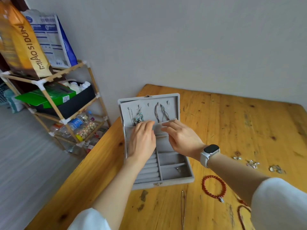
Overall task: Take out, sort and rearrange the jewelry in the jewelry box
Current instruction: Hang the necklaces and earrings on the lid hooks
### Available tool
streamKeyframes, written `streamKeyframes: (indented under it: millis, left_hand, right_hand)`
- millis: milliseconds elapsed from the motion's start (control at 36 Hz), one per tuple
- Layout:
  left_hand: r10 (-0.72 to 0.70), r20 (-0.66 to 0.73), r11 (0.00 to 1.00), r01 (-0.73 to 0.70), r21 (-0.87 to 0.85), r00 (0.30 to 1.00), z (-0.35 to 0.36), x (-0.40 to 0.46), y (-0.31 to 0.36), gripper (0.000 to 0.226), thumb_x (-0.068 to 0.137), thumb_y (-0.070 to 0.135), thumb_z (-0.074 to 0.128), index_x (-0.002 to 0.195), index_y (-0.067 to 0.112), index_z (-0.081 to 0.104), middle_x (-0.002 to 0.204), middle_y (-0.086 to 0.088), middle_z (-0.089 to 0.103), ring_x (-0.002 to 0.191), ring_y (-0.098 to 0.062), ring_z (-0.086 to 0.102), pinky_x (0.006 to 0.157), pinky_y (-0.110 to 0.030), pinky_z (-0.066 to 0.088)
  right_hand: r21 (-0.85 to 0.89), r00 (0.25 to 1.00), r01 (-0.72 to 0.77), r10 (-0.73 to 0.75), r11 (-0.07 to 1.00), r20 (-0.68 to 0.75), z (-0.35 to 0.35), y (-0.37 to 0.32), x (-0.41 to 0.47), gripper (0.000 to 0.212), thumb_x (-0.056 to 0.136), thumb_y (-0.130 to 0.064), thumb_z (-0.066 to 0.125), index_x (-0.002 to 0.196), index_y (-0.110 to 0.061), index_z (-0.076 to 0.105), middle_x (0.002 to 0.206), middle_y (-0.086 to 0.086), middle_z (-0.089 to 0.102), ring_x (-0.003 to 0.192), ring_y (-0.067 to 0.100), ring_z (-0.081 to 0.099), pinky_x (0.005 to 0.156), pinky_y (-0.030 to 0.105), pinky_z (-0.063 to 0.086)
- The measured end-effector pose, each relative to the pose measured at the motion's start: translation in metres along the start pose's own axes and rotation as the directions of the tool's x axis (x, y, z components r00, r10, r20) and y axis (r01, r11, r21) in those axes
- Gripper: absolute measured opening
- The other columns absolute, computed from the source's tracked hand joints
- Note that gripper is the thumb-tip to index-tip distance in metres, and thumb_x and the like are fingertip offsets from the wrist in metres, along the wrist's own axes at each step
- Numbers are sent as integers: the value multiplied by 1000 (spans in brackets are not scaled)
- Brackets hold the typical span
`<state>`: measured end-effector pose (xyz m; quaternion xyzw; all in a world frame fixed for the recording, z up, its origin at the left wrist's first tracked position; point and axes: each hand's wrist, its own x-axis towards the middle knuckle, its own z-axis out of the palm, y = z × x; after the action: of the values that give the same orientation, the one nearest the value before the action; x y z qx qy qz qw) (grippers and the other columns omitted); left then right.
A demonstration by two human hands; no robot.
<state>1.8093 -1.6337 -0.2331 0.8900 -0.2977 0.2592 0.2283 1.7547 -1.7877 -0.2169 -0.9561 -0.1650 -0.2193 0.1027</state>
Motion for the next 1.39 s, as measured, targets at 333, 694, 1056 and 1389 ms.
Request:
streamKeyframes:
  millis: [333,694,1056,1389]
  left_hand:
    - [-122,173,932,172,-318,977,-52,-142,98,31,81,18,48,108,10,63,107,-6,64,100,-26,58,86,-35,48]
    - [25,503,992,40,-118,864,-47,-231,158,36,95,32,41,130,25,50,142,8,41,130,-9,34,104,-37,14]
    - [21,499,996,27,-87,866,-49,-232,159,34,94,29,44,127,25,53,140,9,44,129,-7,36,102,-34,17]
    - [7,499,991,61,-120,867,-49,-234,159,34,94,28,44,127,27,53,142,11,42,132,-5,32,103,-36,16]
  right_hand:
    - [261,896,-412,440,873,-59,-51,-71,-168,29,83,-15,42,96,-11,68,93,4,67,88,23,60,77,31,48]
    - [-40,767,-633,634,773,101,-53,-89,-293,33,92,-28,49,123,-19,57,115,7,52,103,25,42,84,34,37]
    - [34,475,-876,849,481,230,-60,-85,-261,46,86,-22,61,124,-1,46,118,18,44,101,33,50,84,35,45]
    - [118,591,-806,783,580,195,-56,-87,-269,20,91,-14,53,107,-3,56,101,8,48,87,22,48,74,27,41]
